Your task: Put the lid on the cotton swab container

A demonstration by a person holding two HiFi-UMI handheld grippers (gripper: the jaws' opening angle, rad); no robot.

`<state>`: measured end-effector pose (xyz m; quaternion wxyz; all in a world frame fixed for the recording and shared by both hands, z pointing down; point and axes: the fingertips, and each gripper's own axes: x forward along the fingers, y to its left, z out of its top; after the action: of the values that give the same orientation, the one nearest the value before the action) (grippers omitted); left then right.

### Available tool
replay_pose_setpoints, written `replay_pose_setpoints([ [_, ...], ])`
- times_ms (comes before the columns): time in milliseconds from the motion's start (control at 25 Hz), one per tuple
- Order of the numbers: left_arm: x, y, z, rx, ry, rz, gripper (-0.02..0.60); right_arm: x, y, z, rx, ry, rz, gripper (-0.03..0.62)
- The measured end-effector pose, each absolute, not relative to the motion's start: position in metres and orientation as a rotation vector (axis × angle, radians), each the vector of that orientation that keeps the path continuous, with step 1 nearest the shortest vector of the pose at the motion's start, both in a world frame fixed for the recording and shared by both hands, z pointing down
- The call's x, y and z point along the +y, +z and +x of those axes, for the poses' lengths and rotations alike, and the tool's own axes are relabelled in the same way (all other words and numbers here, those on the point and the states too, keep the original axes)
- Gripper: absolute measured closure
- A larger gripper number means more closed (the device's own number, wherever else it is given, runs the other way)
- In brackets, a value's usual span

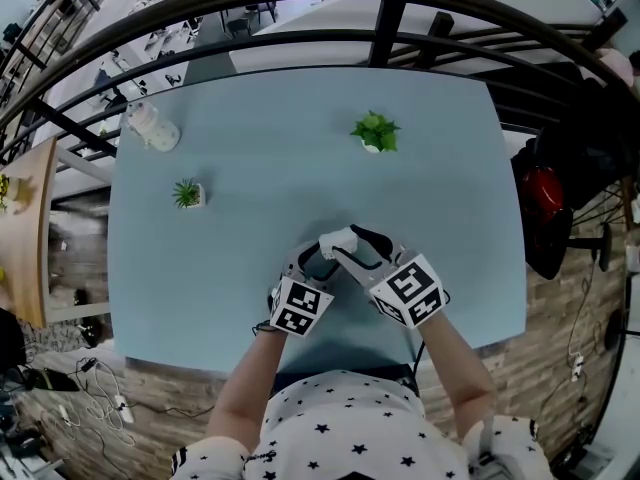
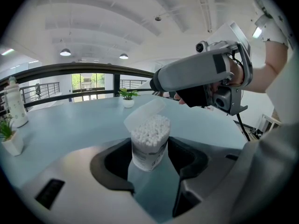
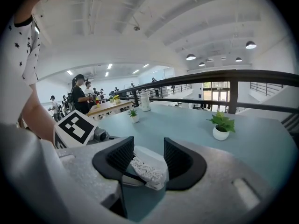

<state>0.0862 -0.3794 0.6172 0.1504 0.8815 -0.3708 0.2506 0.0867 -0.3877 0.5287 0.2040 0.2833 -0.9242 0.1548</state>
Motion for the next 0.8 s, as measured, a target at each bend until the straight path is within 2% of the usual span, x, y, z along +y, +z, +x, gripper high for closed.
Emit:
replay_pose_setpoints([
  [800,-0.378,0.617,0.086,-1.068,0.729,2.531,0.342,-0.406,0.552,0.076,-2.509,0.443,0.822,0.408],
])
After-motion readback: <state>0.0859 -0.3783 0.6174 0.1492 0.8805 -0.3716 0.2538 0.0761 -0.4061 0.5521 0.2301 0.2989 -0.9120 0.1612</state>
